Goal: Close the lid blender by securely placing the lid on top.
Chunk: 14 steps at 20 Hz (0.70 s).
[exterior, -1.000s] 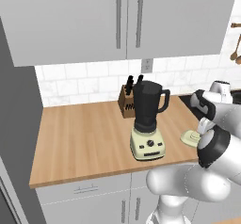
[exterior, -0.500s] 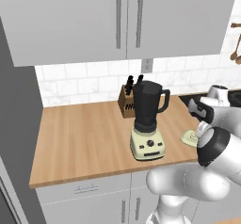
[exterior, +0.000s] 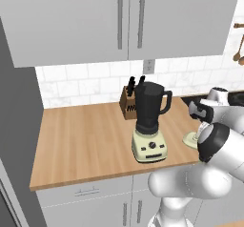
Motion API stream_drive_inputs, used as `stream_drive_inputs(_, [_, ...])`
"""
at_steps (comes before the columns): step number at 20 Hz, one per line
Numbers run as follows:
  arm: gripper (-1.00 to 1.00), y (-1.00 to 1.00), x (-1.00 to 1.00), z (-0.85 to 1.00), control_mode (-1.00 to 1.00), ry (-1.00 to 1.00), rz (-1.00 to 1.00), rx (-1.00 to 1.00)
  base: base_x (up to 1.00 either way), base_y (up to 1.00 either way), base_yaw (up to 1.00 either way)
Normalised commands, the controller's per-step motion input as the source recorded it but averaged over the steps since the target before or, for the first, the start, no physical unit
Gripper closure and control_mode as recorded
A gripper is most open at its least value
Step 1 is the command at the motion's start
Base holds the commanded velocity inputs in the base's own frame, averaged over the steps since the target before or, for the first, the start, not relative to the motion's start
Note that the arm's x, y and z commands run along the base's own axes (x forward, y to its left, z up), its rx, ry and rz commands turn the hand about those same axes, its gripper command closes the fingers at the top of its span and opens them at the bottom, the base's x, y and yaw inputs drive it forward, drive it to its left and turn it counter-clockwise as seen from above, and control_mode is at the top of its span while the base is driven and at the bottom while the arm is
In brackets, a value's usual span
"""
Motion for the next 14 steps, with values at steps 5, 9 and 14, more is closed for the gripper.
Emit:
stream_drive_inputs(5, [-1.0, 0.0, 0.07, -0.11, -1.0, 0.0, 0.0, 0.0, 0.0, 0.0, 0.0])
stream_drive_inputs(9, [-1.0, 0.0, 0.02, -0.11, -1.0, 0.0, 0.0, 0.0, 0.0, 0.0, 0.0])
stream_drive_inputs(14, [-1.0, 0.0, 0.07, -0.1, -1.0, 0.0, 0.0, 0.0, 0.0, 0.0, 0.0])
